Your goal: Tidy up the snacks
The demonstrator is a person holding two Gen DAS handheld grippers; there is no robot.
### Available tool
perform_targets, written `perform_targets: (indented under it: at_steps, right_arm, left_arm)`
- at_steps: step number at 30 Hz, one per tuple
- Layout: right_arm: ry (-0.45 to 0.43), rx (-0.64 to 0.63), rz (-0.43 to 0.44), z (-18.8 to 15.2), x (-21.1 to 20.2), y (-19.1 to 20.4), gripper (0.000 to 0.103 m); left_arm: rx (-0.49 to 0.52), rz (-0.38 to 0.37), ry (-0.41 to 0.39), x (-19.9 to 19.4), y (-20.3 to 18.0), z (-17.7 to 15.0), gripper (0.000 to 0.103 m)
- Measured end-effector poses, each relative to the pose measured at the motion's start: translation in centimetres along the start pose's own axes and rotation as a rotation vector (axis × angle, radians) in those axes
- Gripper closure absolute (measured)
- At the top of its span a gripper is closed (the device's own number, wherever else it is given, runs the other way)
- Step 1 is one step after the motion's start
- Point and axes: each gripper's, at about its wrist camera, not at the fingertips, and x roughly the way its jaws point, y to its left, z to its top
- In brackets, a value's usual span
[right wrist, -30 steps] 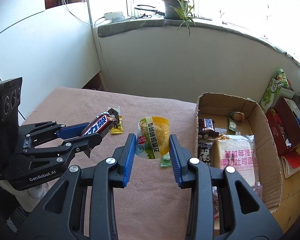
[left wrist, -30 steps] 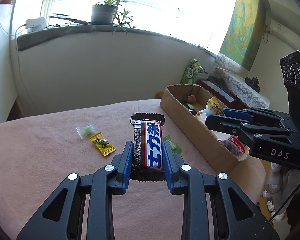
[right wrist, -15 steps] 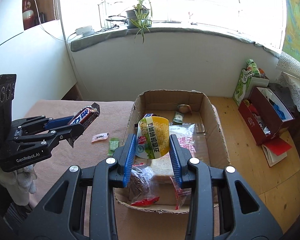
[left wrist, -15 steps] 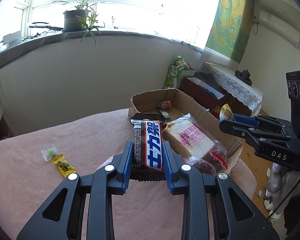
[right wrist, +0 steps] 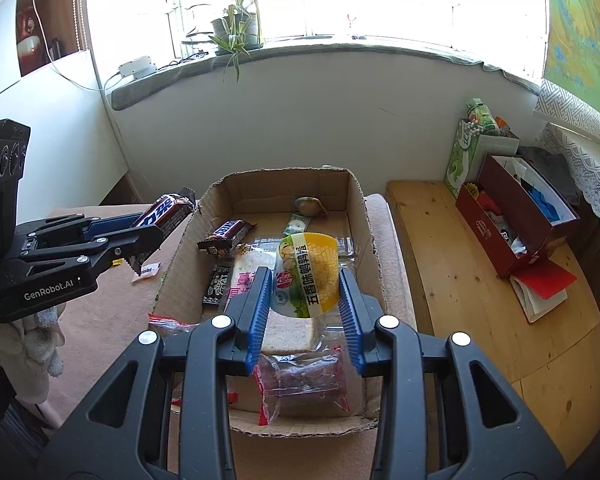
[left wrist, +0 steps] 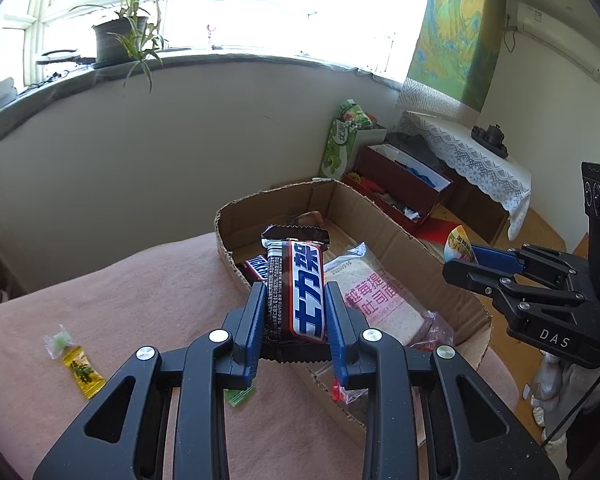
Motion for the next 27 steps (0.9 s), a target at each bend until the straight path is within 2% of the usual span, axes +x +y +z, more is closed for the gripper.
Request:
perform_targets:
  at_steps: [24, 25, 27]
  right_arm:
    - [0.024, 0.009, 0.000, -0.4, 1.0, -0.5, 0.064]
    - [0.024, 0.010, -0.002, -0.4, 0.9, -0.5, 0.063]
    - [0.019, 0.012, -0.008, -0.4, 0.8, -0.5, 0.051]
  left_arm:
    - [0.038, -0.005, -0.016, 0.1, -2.5, 0.9, 0.075]
    - [0.038, -0.004, -0.017, 0.1, -2.5, 0.9, 0.075]
    - [0.037, -0.004, -0.020, -0.1, -2.4, 0.9, 0.075]
